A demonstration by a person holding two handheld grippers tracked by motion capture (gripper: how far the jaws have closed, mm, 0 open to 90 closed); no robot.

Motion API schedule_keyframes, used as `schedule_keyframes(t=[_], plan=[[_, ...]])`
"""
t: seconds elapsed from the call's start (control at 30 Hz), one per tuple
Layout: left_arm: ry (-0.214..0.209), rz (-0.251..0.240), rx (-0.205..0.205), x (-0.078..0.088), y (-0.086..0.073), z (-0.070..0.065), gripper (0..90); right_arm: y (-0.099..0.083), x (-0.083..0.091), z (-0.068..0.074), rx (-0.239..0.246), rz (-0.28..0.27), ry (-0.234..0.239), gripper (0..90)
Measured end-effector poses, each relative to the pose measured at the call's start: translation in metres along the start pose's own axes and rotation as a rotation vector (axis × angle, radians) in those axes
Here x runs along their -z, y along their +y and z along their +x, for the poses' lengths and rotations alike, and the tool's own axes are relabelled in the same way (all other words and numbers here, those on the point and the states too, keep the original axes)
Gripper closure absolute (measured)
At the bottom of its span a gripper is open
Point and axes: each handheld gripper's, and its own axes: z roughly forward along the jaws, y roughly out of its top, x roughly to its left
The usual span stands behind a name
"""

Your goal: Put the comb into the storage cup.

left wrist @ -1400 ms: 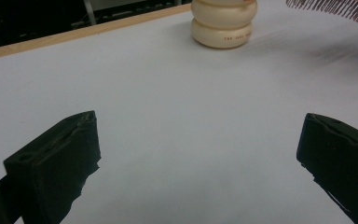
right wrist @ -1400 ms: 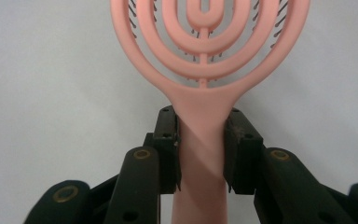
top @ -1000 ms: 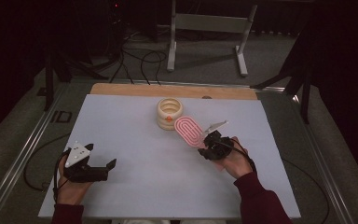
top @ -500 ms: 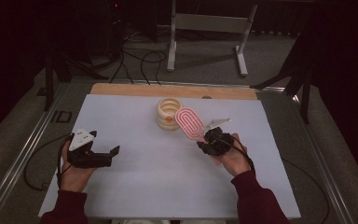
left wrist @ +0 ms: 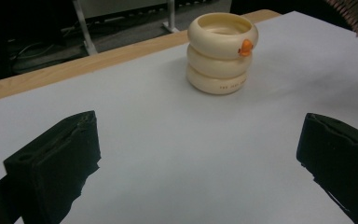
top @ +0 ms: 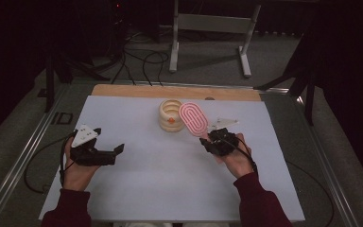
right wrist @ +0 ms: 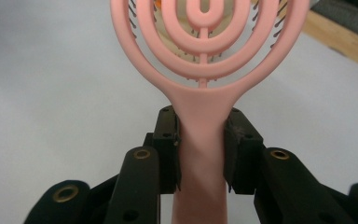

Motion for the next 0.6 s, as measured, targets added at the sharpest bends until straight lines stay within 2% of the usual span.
schedule_keyframes(t=[0.13, 0.33, 0.47, 0.6], plan=[[0.001, 0.012, 0.013, -0.004, -0.003, 0.001, 0.0, 0.000, 0.001, 0.000, -0.007, -0.023, -0.003, 69.9], [-0.034, 0.018, 0.041, -0.014, -0.006, 0.002, 0.0, 0.000, 0.001, 0.001, -0.013, -0.061, -0.006, 69.9], [-0.034, 0.025, 0.039, -0.018, -0.006, 0.002, 0.0, 0.001, 0.000, 0.004, -0.010, -0.076, -0.004, 69.9], [-0.045, 0.006, 0.041, -0.018, -0.006, 0.001, 0.0, 0.003, -0.002, 0.008, 0.001, -0.096, -0.001, 69.9]])
